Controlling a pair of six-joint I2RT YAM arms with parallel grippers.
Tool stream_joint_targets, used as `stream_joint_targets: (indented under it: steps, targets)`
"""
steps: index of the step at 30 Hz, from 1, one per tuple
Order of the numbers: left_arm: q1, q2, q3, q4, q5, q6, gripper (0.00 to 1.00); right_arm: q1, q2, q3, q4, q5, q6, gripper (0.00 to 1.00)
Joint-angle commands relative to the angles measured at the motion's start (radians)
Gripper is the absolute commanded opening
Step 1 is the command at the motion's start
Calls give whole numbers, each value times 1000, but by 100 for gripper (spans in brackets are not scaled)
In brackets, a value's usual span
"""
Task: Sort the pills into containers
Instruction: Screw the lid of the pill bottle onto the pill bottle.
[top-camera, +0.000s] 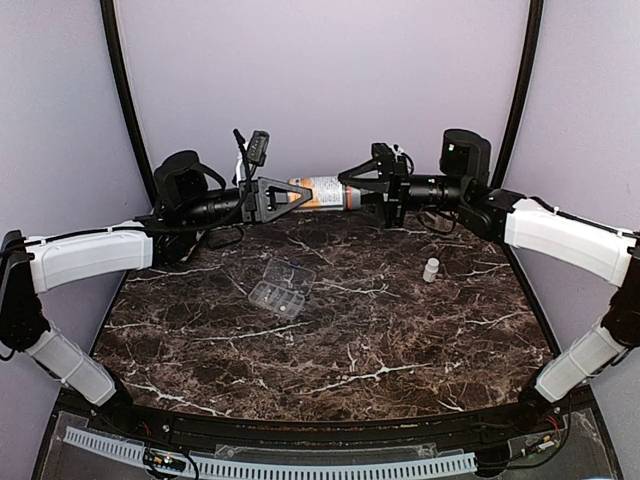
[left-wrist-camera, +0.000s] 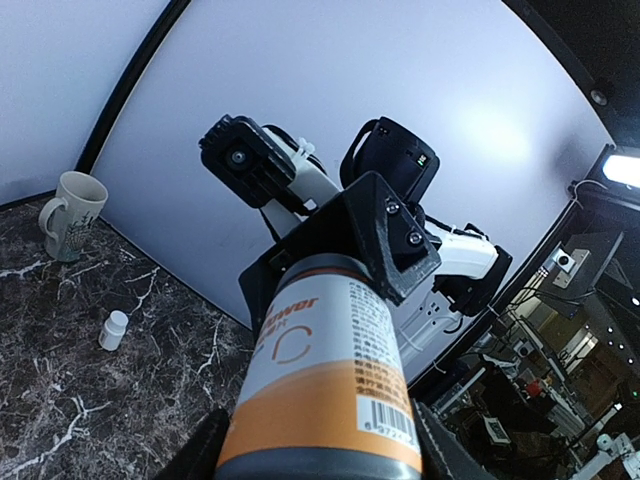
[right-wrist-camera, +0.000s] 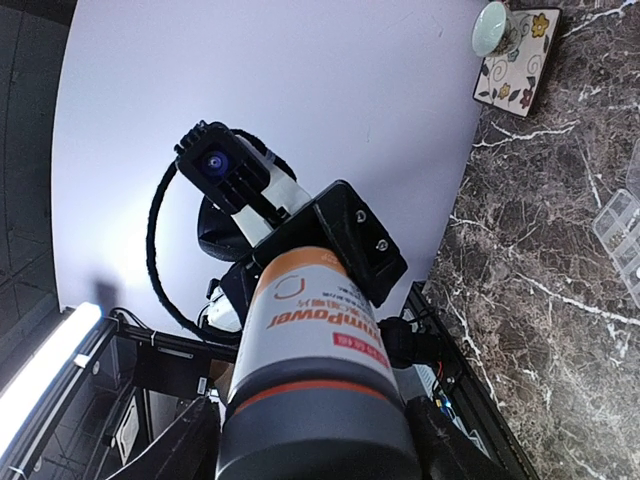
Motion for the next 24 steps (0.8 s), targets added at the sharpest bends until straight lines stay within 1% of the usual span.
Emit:
stream_joint_targets:
  steps: [1, 9, 18, 20, 24]
  targets:
    - [27, -6, -33, 141, 25, -96, 0, -10, -48, 1, -27, 31, -62, 62]
    - [37, 24, -49, 186, 55, -161, 0, -20, -63, 30, -125, 57, -162, 64]
    - [37, 52, -47, 226, 92, -214, 0, -23, -60, 27, -170, 60, -219, 68]
    - [65, 57, -49, 237, 94, -226, 0, -22, -63, 29, -186, 62, -236, 70]
    - [69, 67, -49, 258, 103, -250, 0, -23, -74, 29, -200, 65, -267, 76]
